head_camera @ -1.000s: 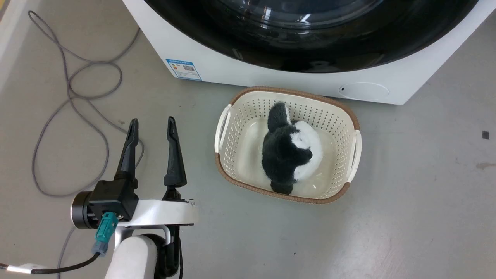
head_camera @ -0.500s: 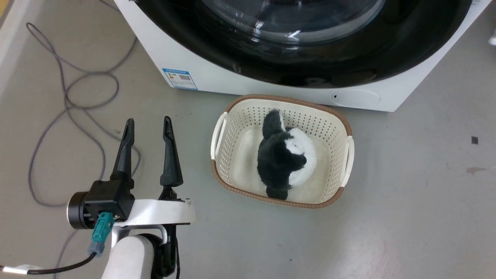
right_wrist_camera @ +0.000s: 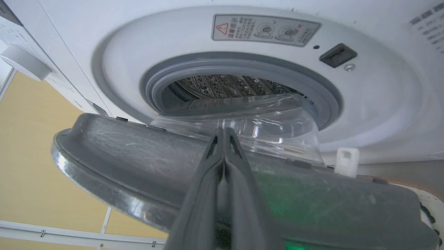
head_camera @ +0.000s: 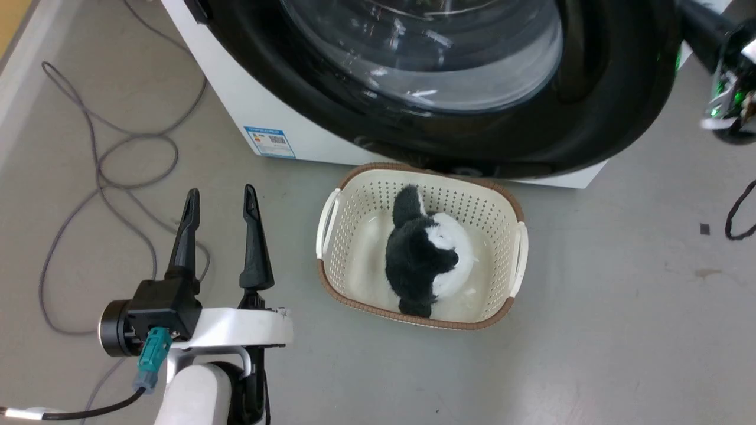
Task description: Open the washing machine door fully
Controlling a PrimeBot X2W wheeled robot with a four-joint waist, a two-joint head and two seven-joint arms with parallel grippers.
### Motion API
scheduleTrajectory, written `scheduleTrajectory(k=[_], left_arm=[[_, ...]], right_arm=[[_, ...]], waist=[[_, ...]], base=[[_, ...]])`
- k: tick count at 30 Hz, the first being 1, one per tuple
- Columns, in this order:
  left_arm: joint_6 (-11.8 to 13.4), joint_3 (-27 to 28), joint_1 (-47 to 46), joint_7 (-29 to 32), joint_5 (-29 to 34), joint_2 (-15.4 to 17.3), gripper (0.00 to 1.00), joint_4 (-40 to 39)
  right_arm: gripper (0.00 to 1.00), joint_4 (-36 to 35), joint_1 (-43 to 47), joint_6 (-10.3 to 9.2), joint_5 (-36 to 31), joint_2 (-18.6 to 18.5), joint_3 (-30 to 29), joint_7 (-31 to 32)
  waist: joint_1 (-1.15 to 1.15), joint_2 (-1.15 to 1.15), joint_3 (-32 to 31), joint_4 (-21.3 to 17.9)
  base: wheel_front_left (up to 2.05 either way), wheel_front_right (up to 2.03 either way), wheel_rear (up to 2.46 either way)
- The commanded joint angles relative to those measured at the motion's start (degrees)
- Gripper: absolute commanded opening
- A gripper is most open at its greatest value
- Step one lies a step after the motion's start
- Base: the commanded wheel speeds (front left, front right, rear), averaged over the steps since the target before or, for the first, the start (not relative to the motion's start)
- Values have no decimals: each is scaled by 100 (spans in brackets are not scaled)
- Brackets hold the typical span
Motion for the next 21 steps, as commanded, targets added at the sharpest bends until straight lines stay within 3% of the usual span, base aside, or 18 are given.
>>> scheduleTrajectory(k=[1,21], left_arm=[[-15,18,83,-32,45,9,100,19],[-126,171,489,-32,167,9,100,135]], right_arm=[[0,-35,146,5,51,67,41,58],[0,-1131,1668,5,227,397,763,841]], waist=[[0,0,-43,-20],[0,0,-729,-195]], base=[[0,0,0],[0,0,0]])
